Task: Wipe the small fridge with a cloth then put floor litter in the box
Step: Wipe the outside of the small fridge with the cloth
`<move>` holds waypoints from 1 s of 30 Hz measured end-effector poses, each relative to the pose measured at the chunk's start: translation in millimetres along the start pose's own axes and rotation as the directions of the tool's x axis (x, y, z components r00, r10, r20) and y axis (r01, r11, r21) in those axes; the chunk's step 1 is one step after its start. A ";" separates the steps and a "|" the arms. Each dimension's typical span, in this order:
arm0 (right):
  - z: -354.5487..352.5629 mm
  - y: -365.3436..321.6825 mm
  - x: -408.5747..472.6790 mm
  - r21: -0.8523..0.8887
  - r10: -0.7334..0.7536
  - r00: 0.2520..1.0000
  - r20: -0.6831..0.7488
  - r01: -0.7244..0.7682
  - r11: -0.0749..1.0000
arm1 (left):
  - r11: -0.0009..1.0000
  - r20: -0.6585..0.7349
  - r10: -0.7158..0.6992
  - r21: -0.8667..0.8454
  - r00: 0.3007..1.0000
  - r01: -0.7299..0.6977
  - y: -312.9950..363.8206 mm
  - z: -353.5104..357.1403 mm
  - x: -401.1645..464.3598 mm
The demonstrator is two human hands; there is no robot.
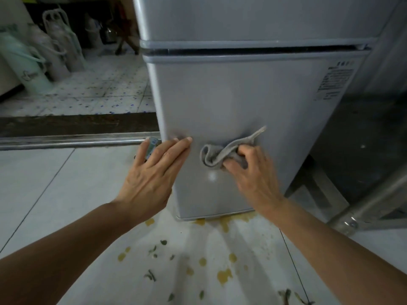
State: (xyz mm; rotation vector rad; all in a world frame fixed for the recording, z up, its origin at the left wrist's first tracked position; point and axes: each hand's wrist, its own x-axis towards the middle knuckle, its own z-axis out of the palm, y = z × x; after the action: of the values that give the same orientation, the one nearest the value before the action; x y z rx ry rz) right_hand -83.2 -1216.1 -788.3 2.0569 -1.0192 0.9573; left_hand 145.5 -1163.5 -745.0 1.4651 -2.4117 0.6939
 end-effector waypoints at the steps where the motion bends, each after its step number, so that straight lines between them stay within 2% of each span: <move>1: -3.6 -2.8 12.8 0.021 0.064 0.995 -0.073 -0.062 0.998 | 0.999 -0.016 -0.038 -0.027 0.999 0.037 0.9 -1.5 -0.2; 4: -8.6 -11.4 49.6 0.078 0.201 0.954 -0.224 -0.188 0.979 | 0.976 -0.068 -0.164 -0.155 0.984 0.152 2.1 -4.9 -3.2; 7: 2.1 -23.3 48.7 0.085 0.181 0.952 -0.246 -0.165 0.983 | 0.933 -0.098 -0.235 -0.301 0.967 0.196 2.3 -2.4 -7.7; 9: 12.9 -35.2 28.0 0.022 0.027 0.984 -0.178 -0.023 0.999 | 0.893 -0.090 -0.253 -0.404 0.963 0.197 4.1 0.8 -9.8; 12: 24.1 -45.1 0.0 -0.046 -0.188 0.980 0.057 0.191 0.981 | 0.817 -0.047 -0.300 -0.528 0.953 0.231 3.5 4.8 -12.6; 15: 22.5 -44.5 -3.9 -0.057 -0.271 0.946 0.180 0.285 0.957 | 0.727 0.032 -0.348 -0.621 0.937 0.291 0.7 9.6 -17.0; 16: 19.2 -43.4 0.3 -0.041 -0.259 0.950 0.175 0.270 0.962 | 0.699 0.068 -0.357 -0.642 0.932 0.314 -0.7 11.8 -18.3; 18: 8.5 -42.0 21.8 0.050 -0.093 0.989 0.116 0.087 0.995 | 0.674 0.105 -0.346 -0.663 0.932 0.325 -3.9 16.9 -21.2; 20: 0.6 -46.0 50.3 0.075 0.013 1.000 -0.017 -0.011 0.997 | 0.637 0.098 -0.336 -0.709 0.937 0.303 -6.6 22.8 -25.9; 22: 1.1 -50.9 68.5 0.041 -0.025 0.985 -0.169 0.033 0.999 | 0.571 0.112 -0.362 -0.758 0.925 0.315 -7.4 29.4 -31.1; 24: 8.7 -56.9 71.4 0.064 -0.009 0.978 -0.210 0.023 0.998 | 0.509 0.165 -0.394 -0.780 0.904 0.364 -6.2 37.6 -36.5; 27: 27.4 -66.0 50.0 0.074 -0.048 0.979 -0.199 0.064 0.995 | 0.385 0.259 -0.441 -0.810 0.859 0.442 0.5 52.2 -42.4; 30: 48.1 -77.5 15.5 0.051 -0.206 0.976 -0.074 0.210 0.976 | 0.157 0.385 -0.505 -0.839 0.773 0.521 5.8 65.3 -43.1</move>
State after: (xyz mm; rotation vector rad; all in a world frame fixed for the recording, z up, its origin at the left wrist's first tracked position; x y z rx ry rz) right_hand 4.3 -1221.5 -818.1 2.1142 -0.7311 0.9507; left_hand 163.5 -1161.3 -821.3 1.4776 -1.4658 -0.7946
